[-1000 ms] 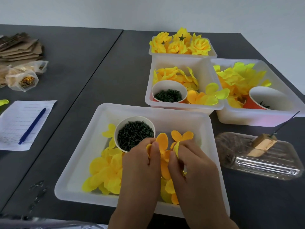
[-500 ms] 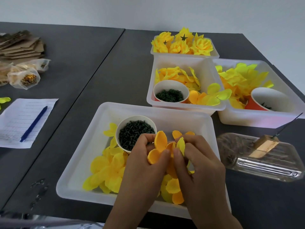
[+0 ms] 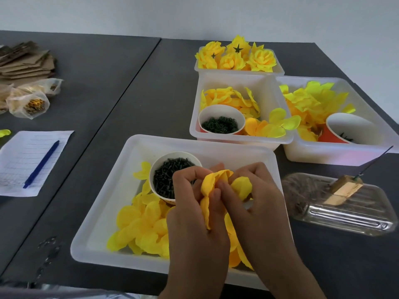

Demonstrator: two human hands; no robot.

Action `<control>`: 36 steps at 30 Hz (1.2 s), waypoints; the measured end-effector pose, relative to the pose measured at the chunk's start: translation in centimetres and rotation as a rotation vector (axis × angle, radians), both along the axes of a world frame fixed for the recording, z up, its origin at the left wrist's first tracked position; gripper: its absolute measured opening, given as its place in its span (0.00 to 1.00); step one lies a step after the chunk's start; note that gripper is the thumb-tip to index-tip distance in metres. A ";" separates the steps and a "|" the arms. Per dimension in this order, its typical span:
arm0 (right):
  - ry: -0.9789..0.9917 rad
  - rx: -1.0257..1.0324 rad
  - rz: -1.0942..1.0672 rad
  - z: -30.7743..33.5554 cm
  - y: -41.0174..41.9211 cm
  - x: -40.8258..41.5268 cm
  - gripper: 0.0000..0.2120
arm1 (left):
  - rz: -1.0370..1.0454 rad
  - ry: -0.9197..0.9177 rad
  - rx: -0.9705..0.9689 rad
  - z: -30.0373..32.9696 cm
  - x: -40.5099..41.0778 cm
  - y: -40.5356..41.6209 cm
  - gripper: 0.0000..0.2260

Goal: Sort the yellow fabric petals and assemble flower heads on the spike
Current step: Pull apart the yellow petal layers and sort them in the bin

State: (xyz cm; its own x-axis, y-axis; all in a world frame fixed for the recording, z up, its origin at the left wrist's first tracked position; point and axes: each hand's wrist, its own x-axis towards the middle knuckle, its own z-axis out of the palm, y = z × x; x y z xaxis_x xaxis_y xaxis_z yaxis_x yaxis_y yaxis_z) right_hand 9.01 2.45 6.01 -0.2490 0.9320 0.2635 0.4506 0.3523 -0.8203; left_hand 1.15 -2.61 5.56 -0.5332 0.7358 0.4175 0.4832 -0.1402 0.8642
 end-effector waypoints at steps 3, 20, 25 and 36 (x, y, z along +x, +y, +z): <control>-0.068 -0.062 0.091 0.3 0.1 -0.1 0.10 | 0.028 -0.006 -0.013 -0.3 -0.2 0.0 0.03; 0.044 -0.028 0.131 0.2 -1.6 1.3 0.16 | 0.248 0.077 -0.133 -0.8 -4.2 0.6 0.07; -0.124 0.012 0.129 0.0 -1.1 2.2 0.17 | 0.227 -0.098 -0.155 0.5 -6.5 0.2 0.06; 0.036 -0.174 0.272 0.7 -1.5 0.9 0.17 | -0.202 -0.638 -0.198 0.7 -3.5 -0.2 0.16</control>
